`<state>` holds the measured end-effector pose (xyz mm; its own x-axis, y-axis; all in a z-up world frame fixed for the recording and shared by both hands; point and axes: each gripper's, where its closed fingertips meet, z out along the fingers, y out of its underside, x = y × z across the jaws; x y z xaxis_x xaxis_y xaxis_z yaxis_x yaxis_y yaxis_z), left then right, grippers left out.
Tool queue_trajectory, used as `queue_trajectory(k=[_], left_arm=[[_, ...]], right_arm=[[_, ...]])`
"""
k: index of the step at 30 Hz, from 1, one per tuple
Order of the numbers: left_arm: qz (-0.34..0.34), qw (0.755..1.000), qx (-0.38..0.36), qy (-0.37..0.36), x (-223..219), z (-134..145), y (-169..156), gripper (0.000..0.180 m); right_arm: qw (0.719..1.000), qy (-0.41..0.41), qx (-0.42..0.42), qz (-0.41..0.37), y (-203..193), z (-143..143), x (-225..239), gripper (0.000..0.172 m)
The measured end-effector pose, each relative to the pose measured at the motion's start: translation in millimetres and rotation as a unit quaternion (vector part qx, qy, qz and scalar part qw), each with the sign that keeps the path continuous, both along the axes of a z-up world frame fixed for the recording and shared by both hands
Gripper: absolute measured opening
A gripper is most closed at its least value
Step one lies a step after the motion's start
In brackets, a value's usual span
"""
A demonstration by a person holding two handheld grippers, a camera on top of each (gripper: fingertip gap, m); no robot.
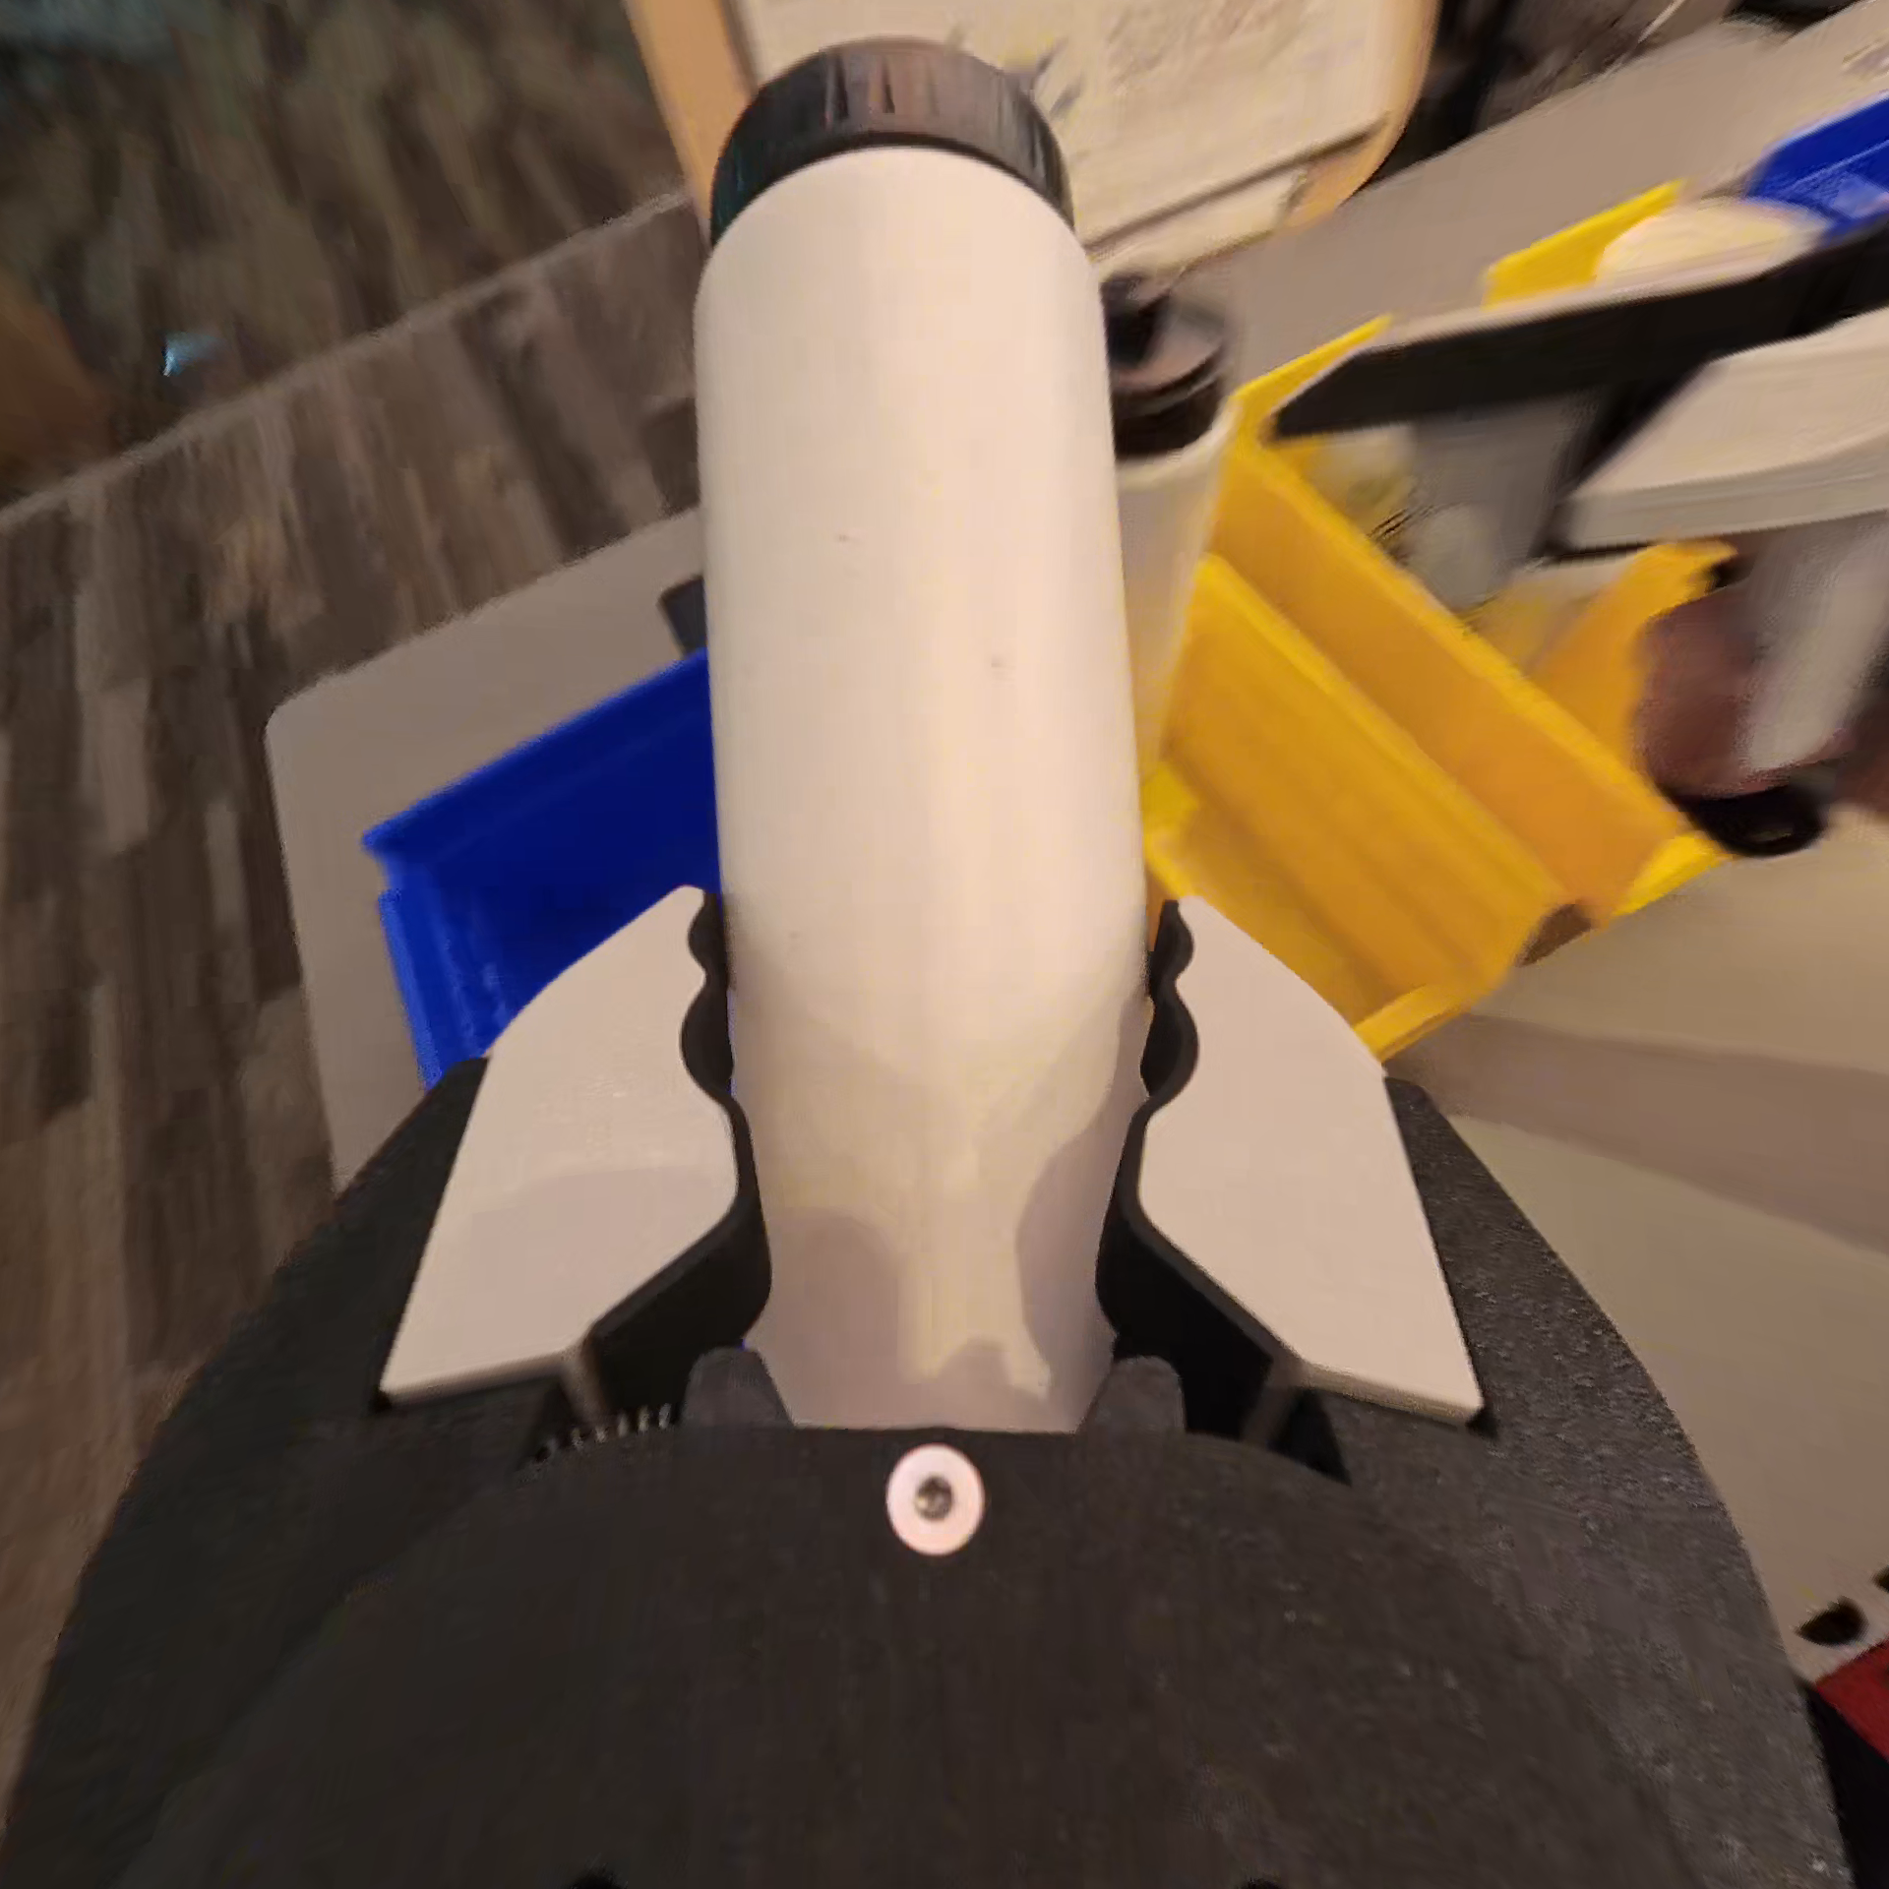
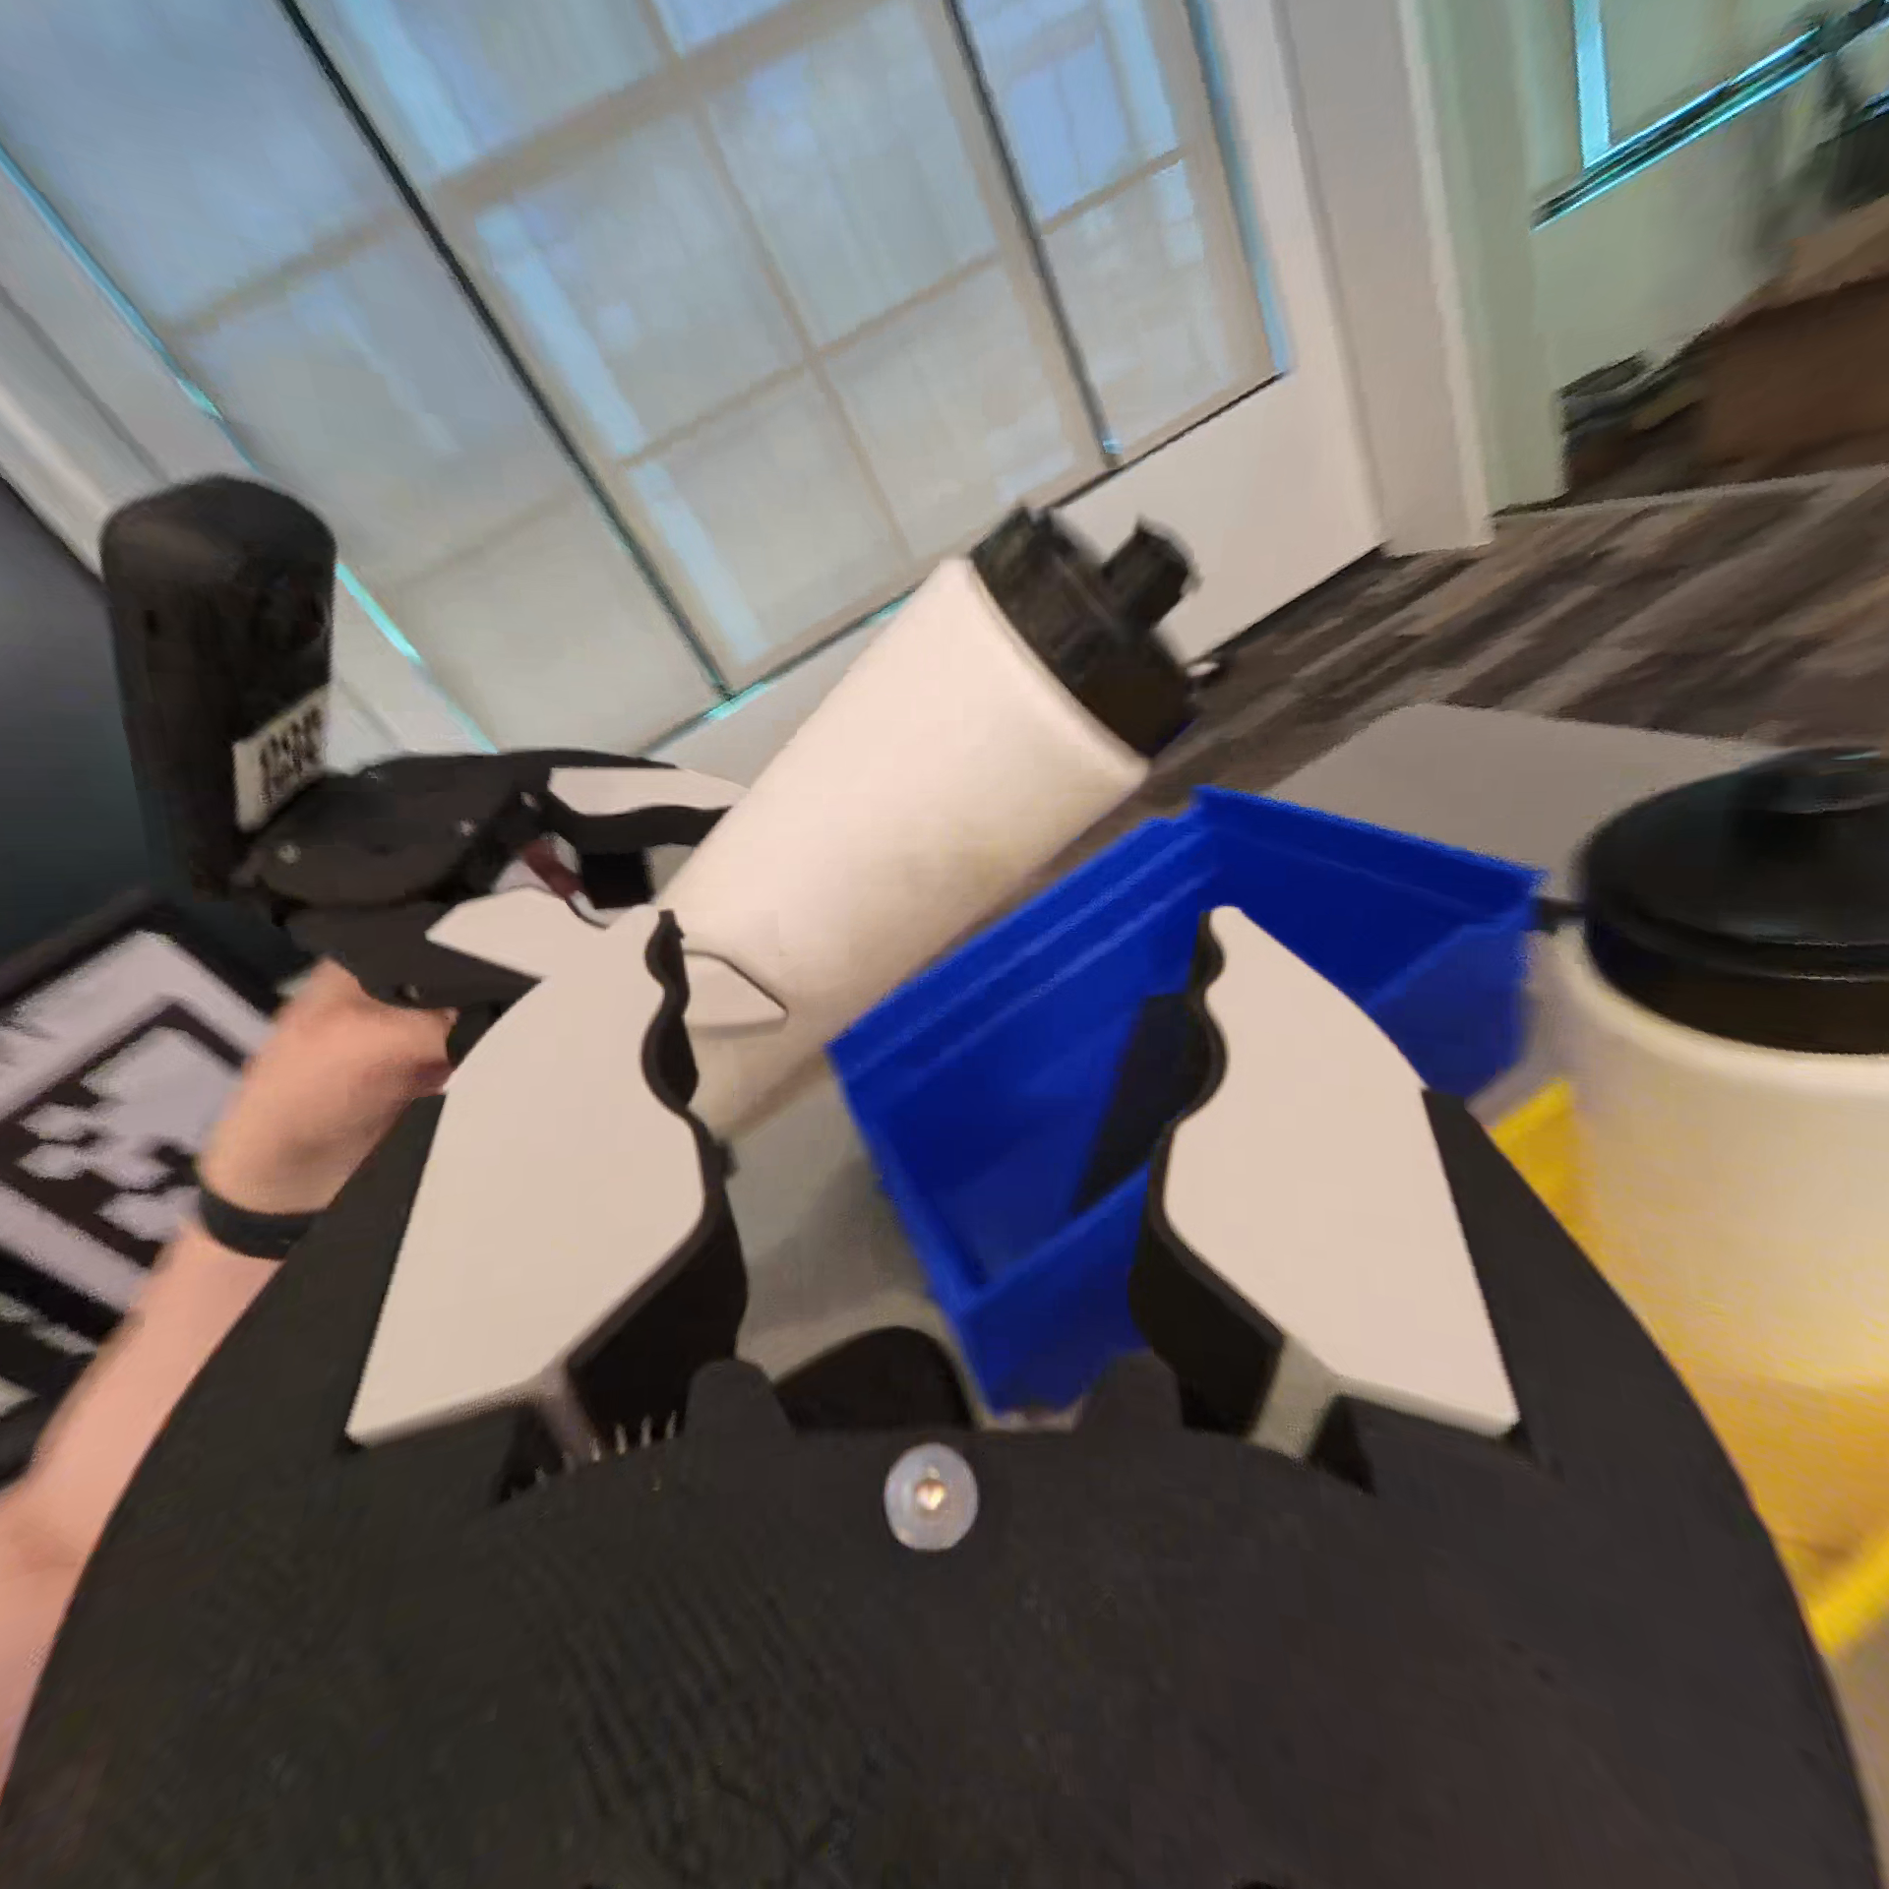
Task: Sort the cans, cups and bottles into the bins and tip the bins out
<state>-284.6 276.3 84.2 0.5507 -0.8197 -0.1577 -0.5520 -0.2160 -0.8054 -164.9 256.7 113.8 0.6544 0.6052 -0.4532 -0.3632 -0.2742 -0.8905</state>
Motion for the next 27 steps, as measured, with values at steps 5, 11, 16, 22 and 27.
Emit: queue_trajectory(k=[5,11,16,22,27], left_arm=[[-0.091,0.992,0.053,-0.067,34.6,35.0,-54.6,0.080],[-0.154,0.983,0.060,-0.080,49.2,31.3,-83.5,0.080],[-0.172,0.981,0.026,-0.084,56.3,17.3,-87.4,0.080],[-0.168,0.981,0.009,-0.095,50.6,10.4,-87.1,0.080],[-0.143,0.985,0.008,-0.094,30.3,5.9,-77.4,0.077]], right_arm=[[0.993,0.098,-0.020,0.063,-12.4,26.1,-12.1,0.104],[0.989,0.090,-0.019,0.114,-34.5,30.6,-13.2,0.084],[0.993,0.047,-0.010,0.109,-43.1,29.0,-9.0,0.079],[0.996,-0.070,0.007,0.056,-42.4,17.7,11.8,0.078],[0.987,-0.157,0.016,-0.018,-22.3,-9.1,51.7,0.076]])
